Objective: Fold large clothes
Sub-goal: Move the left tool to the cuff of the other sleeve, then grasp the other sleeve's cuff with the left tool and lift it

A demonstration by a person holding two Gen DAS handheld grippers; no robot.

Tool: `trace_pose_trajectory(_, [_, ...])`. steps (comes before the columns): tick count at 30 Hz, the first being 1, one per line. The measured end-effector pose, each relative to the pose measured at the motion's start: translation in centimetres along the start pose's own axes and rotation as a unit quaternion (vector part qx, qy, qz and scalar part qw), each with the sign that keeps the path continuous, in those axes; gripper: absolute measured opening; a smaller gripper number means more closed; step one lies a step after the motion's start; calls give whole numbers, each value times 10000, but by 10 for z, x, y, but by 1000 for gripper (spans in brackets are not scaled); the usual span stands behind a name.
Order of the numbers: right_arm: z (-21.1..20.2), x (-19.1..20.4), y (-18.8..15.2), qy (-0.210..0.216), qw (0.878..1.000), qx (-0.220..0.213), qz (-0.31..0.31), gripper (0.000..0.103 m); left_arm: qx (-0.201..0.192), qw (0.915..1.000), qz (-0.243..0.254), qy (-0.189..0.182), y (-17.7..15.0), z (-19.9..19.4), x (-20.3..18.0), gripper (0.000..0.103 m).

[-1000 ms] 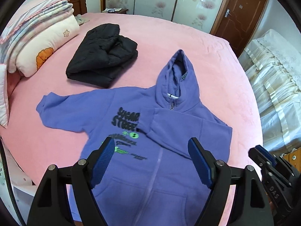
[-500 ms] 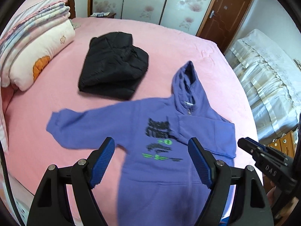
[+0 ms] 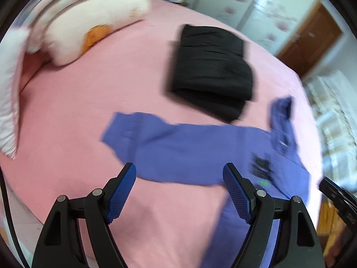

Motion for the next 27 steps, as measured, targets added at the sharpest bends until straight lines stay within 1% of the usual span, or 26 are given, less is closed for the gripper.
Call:
trace_pose_trajectory(3, [33, 18, 7, 30, 9999, 141, -89, 21, 84, 9988, -442, 180, -1, 34, 55, 79])
trace_pose_trajectory(5, [50, 27, 11, 105, 9997, 218, -85, 21, 260, 9968, -742, 144, -2, 63, 87, 79])
trace_pose_trajectory(6, [61, 35, 13, 149, 9995, 232, -126, 21, 323, 9957, -848, 162, -3, 75, 98, 79])
trace_pose_trajectory(9, [85, 52, 14, 112, 9990, 278, -339, 21, 465, 9917, -1180, 223, -5, 115, 130, 78])
trace_pose_trajectory(11, [99, 60, 12, 121, 9984, 343, -438, 21, 560, 9887, -1377, 171, -6, 136, 143, 69])
trace_pose_trajectory(13, [110, 66, 8, 177, 9979, 422, -455, 21, 643, 9858, -1549, 0, -6, 156, 150, 65])
trace_pose_trajectory(17, [124, 70, -2, 212, 9970, 557, -493, 21, 917, 9817, -1671, 12, -10, 190, 156, 65])
trace_pose_trajectory(18, [128, 70, -3, 157, 9969, 566, -524, 21, 966, 9814, -1656, 41, -11, 197, 157, 65])
trace_pose_trajectory(20, [133, 65, -5, 67, 9968, 596, -526, 21, 994, 9815, -1632, 73, -11, 205, 155, 70])
trace_pose_trajectory(22, [140, 57, -6, -13, 9970, 653, -426, 21, 1029, 9825, -1551, 32, -10, 210, 149, 70])
trace_pose_trajectory(23, [144, 54, -7, -46, 9970, 691, -354, 21, 1047, 9840, -1439, -48, -9, 211, 145, 51])
trace_pose_trajectory(24, [148, 51, -7, -78, 9970, 724, -277, 21, 1069, 9866, -1222, -176, -6, 213, 138, 34])
trace_pose_trajectory(25, [152, 49, -7, -92, 9970, 748, -185, 21, 1127, 9878, -1044, -252, -5, 215, 132, 19])
trace_pose_trajectory(27, [159, 47, -6, -78, 9969, 782, -16, 21, 1132, 9907, -743, -86, 0, 213, 123, 16])
Point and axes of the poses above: each gripper's, at about its wrist camera, not at the fingertips, and z roughly the way its jaws point, x to its left, y to its top, the point moved 7 cm from there along z, roughly the way its jaws point, and after that the axes turned 7 degrees about z, right-handed, at the moved point
